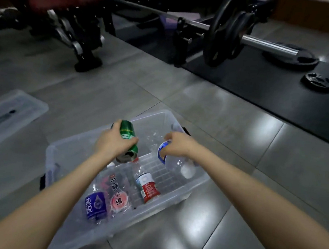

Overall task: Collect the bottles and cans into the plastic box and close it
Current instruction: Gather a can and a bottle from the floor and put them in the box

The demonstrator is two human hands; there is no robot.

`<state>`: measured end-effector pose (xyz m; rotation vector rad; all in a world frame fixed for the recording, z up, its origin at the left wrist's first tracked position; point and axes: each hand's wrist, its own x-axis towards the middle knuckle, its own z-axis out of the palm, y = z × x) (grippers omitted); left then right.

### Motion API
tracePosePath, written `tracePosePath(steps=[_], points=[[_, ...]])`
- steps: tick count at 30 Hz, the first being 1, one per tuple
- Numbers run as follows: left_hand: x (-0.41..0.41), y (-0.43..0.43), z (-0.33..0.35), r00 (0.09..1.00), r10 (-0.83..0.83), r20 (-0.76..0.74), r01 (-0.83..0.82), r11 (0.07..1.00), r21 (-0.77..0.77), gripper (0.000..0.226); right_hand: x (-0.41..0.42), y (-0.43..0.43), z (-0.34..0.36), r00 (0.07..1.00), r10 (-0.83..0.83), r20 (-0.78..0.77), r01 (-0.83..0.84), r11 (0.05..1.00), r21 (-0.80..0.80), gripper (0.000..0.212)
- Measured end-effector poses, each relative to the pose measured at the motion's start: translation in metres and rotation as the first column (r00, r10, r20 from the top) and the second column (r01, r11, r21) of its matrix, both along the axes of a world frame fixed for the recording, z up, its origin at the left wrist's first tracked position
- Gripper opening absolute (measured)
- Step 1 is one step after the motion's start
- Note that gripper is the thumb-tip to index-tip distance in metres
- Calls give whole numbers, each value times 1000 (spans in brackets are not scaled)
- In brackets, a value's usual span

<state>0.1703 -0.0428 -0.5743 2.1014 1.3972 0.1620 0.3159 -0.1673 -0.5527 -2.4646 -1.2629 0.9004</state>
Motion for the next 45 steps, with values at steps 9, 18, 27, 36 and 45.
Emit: tracePosePath(steps=[9,18,27,36,45], points=[[-39,11,-75,995,20,-102,-23,999,-28,78,-28,69,-136,1000,-9,22,16,952,-305,78],[-75,32,-77,974,27,-224,-47,995,-85,81,-39,57,-160,978,155,138,-85,905,-417,46],[-97,7,-97,930,-28,-368,-30,988,-151,71,-66,51,-109,874,333,354,-291,942,-167,35],[-89,-9,-105,815,-68,-576,-35,985,-167,73,-60,2,-77,842,380,382,-395,918,-42,29],[19,-77,1,911,-336,-239,366,926,96,61,-12,-120,-38,934,-40,356,-93,933,349,35]])
